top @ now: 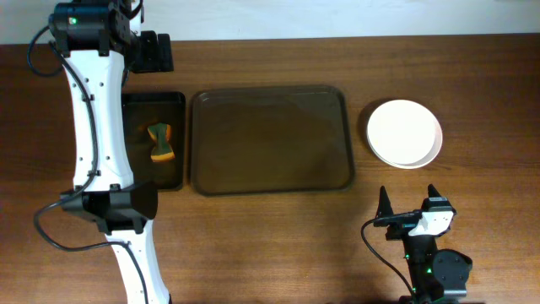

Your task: Clean dirty plates on tray and stack at the side

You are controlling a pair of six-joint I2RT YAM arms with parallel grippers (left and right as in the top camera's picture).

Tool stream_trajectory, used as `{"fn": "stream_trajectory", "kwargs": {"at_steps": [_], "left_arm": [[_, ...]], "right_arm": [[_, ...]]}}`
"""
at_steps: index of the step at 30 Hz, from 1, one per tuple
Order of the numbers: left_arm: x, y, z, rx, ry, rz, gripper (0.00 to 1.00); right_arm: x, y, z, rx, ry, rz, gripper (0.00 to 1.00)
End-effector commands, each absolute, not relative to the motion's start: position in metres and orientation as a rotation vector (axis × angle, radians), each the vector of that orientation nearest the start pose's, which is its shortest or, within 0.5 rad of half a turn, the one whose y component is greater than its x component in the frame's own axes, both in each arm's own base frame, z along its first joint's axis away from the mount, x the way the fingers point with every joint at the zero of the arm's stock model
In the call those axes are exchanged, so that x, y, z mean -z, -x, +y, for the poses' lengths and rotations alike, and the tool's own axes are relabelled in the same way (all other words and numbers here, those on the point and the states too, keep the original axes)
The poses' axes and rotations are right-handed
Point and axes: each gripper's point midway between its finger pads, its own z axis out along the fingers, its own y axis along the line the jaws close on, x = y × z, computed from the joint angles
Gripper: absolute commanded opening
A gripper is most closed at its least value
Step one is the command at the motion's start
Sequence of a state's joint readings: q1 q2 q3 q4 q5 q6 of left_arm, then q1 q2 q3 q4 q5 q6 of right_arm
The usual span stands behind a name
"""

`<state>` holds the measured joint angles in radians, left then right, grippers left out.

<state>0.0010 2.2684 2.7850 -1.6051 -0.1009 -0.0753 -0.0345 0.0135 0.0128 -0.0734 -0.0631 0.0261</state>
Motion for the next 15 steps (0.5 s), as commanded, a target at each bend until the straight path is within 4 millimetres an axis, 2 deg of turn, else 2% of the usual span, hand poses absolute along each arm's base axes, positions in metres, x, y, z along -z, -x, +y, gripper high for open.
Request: {"fn": "stream_trajectory", "kwargs": {"at_steps": [1, 3, 5, 9, 12, 15], "left_arm": [[-0.27, -0.485, 0.019, -0.103, 0.137, 2.661, 1.0], [-0.271, -0.485, 0.019, -0.103, 0.137, 2.661, 1.0], [-0.302, -0.47, 0.017, -0.097, 0.134, 2.601, 1.0], [-0.382, -0.422, 0.018, -0.083, 0.137, 2.427, 1.0], [-0.421, -0.412, 0.019, -0.081, 0.142, 2.293, 1.0], [-0.434, -0.405, 0.013, -0.061, 0.127, 2.257, 1.0]], "right_arm": [[-0.157, -0.246, 0.002, -0.046, -0.013, 1.644, 0.98], [-0.157, -0.246, 0.002, -0.046, -0.013, 1.644, 0.98], [-0.157, -0.246, 0.002, -0.046, -0.013, 1.644, 0.99], [-0.157, -0.246, 0.002, -0.046, -0.013, 1.644, 0.98], [-0.157, -0.246, 0.002, -0.046, -0.013, 1.644, 0.99], [-0.157, -0.246, 0.002, -0.046, -0.013, 1.644, 0.98]]}}
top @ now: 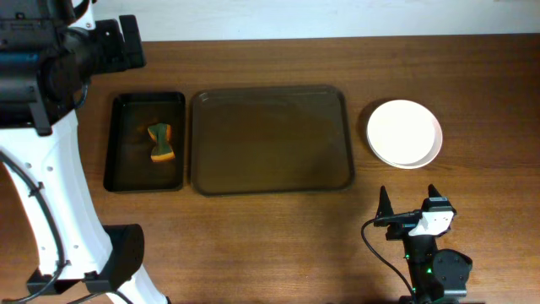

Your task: Clean dirty plates on tray and stack at the side

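Note:
A white plate stack [404,133] rests on the table to the right of the brown tray [270,181], whose surface is bare. Left of the tray, a black bin [114,143] holds an orange and green sponge [160,142]. My left gripper [117,42] hangs high beyond the bin's far left corner; a gap shows between its two black fingers and nothing is in them. My right gripper [407,196] stays low near the front edge, below the plates, open and empty.
The left arm's white links [51,181] cover the table's left side from the front edge up to the far left corner. The right arm's base [434,270] sits at the front right.
The left arm has swung left and risen toward the camera. Its gripper, which was past the bin's far right corner, is now past its far left corner, so the whole bin shows. The right arm has not moved.

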You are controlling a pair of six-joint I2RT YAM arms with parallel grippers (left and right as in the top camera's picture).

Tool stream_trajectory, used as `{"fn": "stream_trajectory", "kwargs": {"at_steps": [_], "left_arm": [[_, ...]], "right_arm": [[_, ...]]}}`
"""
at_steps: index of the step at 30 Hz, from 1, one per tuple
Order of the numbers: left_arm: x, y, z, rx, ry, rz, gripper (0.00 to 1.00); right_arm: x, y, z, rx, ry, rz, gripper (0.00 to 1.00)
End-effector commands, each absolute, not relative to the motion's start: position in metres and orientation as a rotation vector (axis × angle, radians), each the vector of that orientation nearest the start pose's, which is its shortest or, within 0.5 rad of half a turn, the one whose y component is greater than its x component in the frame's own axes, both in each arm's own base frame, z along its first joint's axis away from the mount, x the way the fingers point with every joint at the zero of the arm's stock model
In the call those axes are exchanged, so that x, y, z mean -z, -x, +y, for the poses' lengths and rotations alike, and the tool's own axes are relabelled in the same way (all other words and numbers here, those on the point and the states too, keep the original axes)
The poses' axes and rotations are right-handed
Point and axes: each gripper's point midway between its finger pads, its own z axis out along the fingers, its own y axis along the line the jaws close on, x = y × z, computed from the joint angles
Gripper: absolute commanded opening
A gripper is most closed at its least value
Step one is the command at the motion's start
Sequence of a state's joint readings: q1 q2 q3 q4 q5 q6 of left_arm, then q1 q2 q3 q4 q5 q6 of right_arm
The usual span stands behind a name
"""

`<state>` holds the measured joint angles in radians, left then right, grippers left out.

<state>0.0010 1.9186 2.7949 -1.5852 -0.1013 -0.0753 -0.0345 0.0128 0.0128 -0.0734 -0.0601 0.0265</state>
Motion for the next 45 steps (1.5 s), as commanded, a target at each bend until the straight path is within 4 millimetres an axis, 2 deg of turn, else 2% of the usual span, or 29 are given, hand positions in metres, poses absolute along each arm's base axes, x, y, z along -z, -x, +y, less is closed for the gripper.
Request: {"fn": "stream_trajectory", "kwargs": {"at_steps": [1, 5, 8, 10, 11, 12, 14, 15, 16, 17, 18, 19, 21, 22, 24, 26, 28, 33, 36, 39, 45], "left_arm": [[-0.437, -0.406, 0.01, -0.055, 0.118, 2.243, 1.0], [-0.45, -0.41, -0.008, -0.029, 0.071, 2.189, 1.0], [-0.428, -0.392, -0.01, -0.017, 0.056, 2.303, 1.0], [-0.419, -0.383, -0.003, -0.06, 0.074, 2.353, 1.0], [-0.42, -0.382, 0.004, -0.093, 0.093, 2.349, 1.0], [-0.43, -0.378, 0.015, -0.128, 0.13, 2.311, 1.0], [-0.438, -0.388, 0.023, -0.127, 0.157, 2.227, 1.0], [-0.434, -0.397, 0.019, -0.096, 0.145, 2.174, 1.0], [-0.424, -0.4, 0.013, -0.053, 0.125, 2.14, 1.0], [-0.397, -0.393, 0.006, -0.008, 0.102, 2.127, 1.0], [-0.378, -0.382, 0.005, -0.002, 0.098, 2.114, 1.0], [-0.342, -0.365, 0.005, -0.002, 0.098, 2.108, 1.0], [-0.283, -0.338, 0.005, 0.002, 0.097, 2.066, 1.0], [-0.241, -0.315, 0.006, 0.004, 0.097, 2.021, 1.0], [-0.211, -0.291, 0.006, 0.009, 0.095, 1.908, 1.0], [-0.198, -0.266, 0.013, -0.019, 0.122, 1.756, 1.0], [-0.189, -0.256, 0.018, -0.035, 0.141, 1.709, 1.0], [-0.169, -0.249, 0.032, -0.074, 0.187, 1.651, 1.0], [-0.166, -0.245, 0.031, -0.066, 0.182, 1.601, 1.0], [-0.159, -0.244, 0.031, -0.075, 0.176, 1.63, 1.0], [-0.159, -0.244, 0.028, -0.073, 0.154, 1.633, 1.0]], "right_arm": [[-0.157, -0.246, 0.002, -0.046, -0.013, 1.644, 0.98], [-0.157, -0.246, 0.002, -0.046, -0.013, 1.644, 0.98], [-0.157, -0.246, 0.002, -0.046, -0.013, 1.644, 0.98], [-0.157, -0.246, 0.002, -0.046, -0.013, 1.644, 0.98], [-0.157, -0.246, 0.002, -0.046, -0.013, 1.644, 0.98], [-0.157, -0.246, 0.002, -0.046, -0.013, 1.644, 0.99], [-0.157, -0.246, 0.002, -0.046, -0.013, 1.644, 0.98], [-0.157, -0.246, 0.002, -0.046, -0.013, 1.644, 0.98], [-0.157, -0.246, 0.002, -0.046, -0.013, 1.644, 0.98], [-0.157, -0.246, 0.002, -0.046, -0.013, 1.644, 0.98], [-0.157, -0.246, 0.002, -0.046, -0.013, 1.644, 0.98], [-0.157, -0.246, 0.002, -0.046, -0.013, 1.644, 0.98], [-0.157, -0.246, 0.002, -0.046, -0.013, 1.644, 0.98], [-0.157, -0.246, 0.002, -0.046, -0.013, 1.644, 0.98], [-0.157, -0.246, 0.002, -0.046, -0.013, 1.644, 0.98], [-0.157, -0.246, 0.002, -0.046, -0.013, 1.644, 0.98], [-0.157, -0.246, 0.002, -0.046, -0.013, 1.644, 0.98], [-0.157, -0.246, 0.002, -0.046, -0.013, 1.644, 0.98], [-0.157, -0.246, 0.002, -0.046, -0.013, 1.644, 0.98], [-0.157, -0.246, 0.002, -0.046, -0.013, 1.644, 0.98], [-0.157, -0.246, 0.002, -0.046, -0.013, 1.644, 0.98]]}}
